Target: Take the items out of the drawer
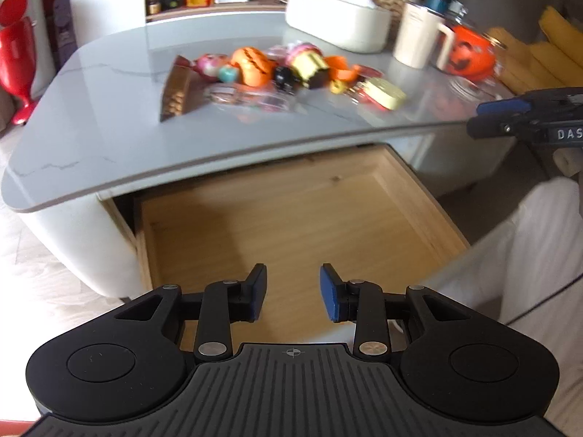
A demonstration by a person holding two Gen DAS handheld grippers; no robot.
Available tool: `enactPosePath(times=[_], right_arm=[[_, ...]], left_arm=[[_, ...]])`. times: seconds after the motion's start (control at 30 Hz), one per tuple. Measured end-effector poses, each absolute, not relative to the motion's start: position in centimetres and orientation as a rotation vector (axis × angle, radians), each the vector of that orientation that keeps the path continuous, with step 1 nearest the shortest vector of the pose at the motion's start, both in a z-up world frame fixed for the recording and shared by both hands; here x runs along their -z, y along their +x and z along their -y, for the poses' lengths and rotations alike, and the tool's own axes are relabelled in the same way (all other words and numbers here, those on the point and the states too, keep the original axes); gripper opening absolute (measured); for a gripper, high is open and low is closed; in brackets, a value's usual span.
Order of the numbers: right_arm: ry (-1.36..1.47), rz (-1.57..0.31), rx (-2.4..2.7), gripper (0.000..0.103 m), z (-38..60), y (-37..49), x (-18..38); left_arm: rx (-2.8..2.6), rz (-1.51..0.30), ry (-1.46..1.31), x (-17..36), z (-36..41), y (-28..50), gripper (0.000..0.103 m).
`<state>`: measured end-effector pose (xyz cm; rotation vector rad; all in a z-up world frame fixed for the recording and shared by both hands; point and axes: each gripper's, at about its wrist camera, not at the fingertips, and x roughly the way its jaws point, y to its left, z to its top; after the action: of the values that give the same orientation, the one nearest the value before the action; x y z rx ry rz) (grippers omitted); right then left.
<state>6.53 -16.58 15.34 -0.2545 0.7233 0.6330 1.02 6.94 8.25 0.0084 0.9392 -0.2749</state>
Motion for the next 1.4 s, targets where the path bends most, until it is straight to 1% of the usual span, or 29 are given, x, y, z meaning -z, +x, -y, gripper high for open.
enactPosePath(times=[0.1,0.23,0.33,0.4,0.47,0.57,0.67,0.87,0.9,1.0,1.2,1.4], right_arm=[[-0.257,-0.854,-0.712,0.054,18.5,3.0,-13.0],[-0.266,-1.026,-0.832,0.054,18.4,-0.4,-8.6],[-0.272,-1.085,-0.821,0.054,17.3,-1.0,-6.0],[-0.267,-1.091,-0.801,0.053,16.5,-0.4,-5.3],[-0.25,-1.119,-0.789,0.053,15.9,0.3,-4.8],[-0.265,-1.069,-0.769,0.053,15.2,0.9,-4.4],[-0.285,-0.991,-0.723,0.05,14.3,2.0,-4.1],[-0.208,-0.896,-0.606,0.05,12.4,5.9,-3.3],[-0.202,-0.869,-0.593,0.048,12.2,6.5,-3.0],[-0.279,-0.798,-0.484,0.047,11.5,7.5,-2.0],[-0.173,-0.808,-0.411,0.047,12.0,10.1,-1.8],[-0.223,-0.749,-0.364,0.047,11.1,10.9,-1.2]], left_arm=[[0.325,-1.003,0.028,-7.2,-5.2,-1.4,0.036],[0.339,-1.108,0.004,-3.7,-3.6,-2.0,0.036],[0.295,-1.112,-0.031,-2.0,-3.6,-1.4,0.036],[0.268,-1.107,-0.086,-1.4,-4.2,-0.4,0.033],[0.251,-1.093,-0.138,-1.1,-4.7,0.2,0.033],[0.214,-1.029,-0.152,-0.9,-5.3,1.6,0.033],[0.166,-0.974,-0.173,-0.7,-5.6,3.4,0.033],[0.091,-0.858,-0.252,-0.3,-6.2,7.1,0.033],[0.074,-0.837,-0.28,-0.2,-6.4,7.4,0.033],[0.025,-0.789,-0.307,0.0,-6.5,8.0,0.033],[-0.009,-0.738,-0.251,0.4,-5.8,9.1,0.033],[-0.023,-0.721,-0.256,0.5,-6.1,9.9,0.032]])
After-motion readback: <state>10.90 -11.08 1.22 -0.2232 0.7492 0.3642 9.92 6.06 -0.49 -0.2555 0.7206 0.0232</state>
